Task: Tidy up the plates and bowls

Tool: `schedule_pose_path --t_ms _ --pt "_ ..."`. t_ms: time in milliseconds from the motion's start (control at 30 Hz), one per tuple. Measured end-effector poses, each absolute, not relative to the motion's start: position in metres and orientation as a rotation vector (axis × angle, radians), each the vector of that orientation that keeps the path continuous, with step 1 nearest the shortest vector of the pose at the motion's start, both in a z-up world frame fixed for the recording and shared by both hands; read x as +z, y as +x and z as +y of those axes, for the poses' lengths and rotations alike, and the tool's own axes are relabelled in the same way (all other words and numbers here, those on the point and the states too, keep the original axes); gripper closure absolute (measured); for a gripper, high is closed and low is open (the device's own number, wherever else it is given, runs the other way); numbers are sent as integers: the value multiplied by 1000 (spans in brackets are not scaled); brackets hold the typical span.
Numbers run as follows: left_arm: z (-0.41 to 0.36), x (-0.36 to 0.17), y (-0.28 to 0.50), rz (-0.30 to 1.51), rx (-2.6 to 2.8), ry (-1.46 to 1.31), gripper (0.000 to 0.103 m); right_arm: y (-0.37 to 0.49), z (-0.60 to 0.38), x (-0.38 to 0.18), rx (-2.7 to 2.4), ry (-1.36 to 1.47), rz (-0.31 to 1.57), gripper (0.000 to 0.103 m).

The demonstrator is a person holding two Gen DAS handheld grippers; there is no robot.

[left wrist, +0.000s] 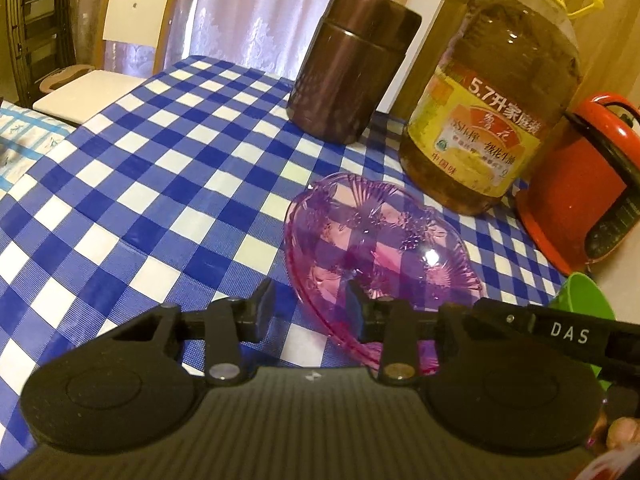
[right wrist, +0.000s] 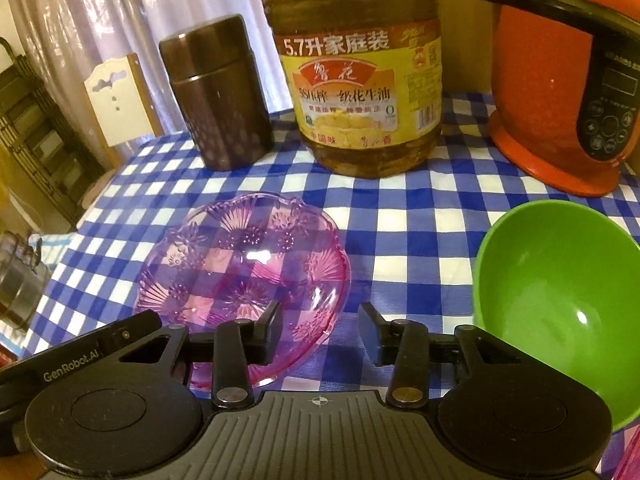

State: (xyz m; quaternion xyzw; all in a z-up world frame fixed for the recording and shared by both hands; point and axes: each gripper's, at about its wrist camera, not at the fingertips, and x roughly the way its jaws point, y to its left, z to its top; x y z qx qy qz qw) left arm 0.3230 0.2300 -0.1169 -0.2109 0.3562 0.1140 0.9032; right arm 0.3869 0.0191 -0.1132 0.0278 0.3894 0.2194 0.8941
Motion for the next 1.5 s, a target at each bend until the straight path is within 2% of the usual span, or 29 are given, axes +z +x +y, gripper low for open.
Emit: schedule_pose_path --t_ms 433,867,1500 --pt "236 -127 330 742 248 -462 81 400 35 -127 438 32 860 63" --pt "236 -129 334 737 247 -466 90 404 33 -137 430 69 894 85" --pt "235 -119 323 708 235 -473 92 394 28 -133 442 93 879 88"
